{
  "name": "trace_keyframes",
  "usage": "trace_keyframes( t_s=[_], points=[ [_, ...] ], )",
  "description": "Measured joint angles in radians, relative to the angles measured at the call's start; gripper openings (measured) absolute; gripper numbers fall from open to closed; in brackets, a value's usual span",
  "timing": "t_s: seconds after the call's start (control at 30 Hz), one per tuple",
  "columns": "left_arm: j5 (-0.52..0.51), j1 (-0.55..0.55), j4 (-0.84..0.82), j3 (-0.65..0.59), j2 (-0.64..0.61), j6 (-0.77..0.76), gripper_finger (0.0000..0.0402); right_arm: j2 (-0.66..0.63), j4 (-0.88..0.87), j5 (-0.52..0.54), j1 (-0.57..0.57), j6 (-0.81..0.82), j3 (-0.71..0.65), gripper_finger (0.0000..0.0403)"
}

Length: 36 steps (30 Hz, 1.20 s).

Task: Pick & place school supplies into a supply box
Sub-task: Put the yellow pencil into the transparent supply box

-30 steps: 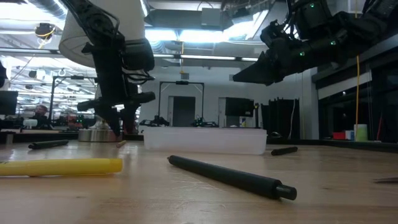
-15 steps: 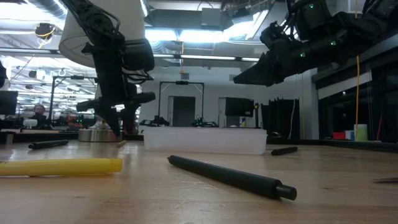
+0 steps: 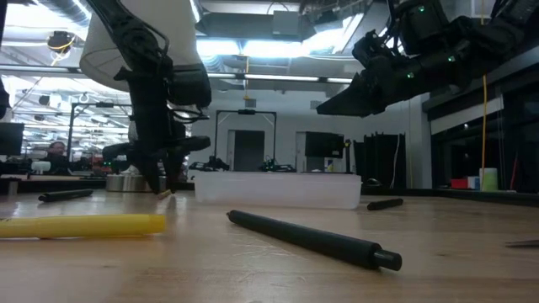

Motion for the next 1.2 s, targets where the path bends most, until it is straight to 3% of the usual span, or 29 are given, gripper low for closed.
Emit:
trace_keyframes(
  t_s=[0.43, 1.0, 1.2],
  points=[
    [0.056, 0.015, -0.021, 0.004, 0.018, 0.105, 0.0143, 0.0, -0.003, 0.0, 0.0, -0.001, 0.0, 0.0028],
    [0.074, 0.013, -0.047, 0.003, 0.02, 0.459, 0.0143, 0.0, -0.003, 0.0, 0.0, 0.0, 0.0, 0.0028],
    [0.077, 0.013, -0.044, 0.003, 0.02, 0.531, 0.0117, 0.0, -0.003, 0.0, 0.0, 0.0, 0.0, 0.0028]
  ],
)
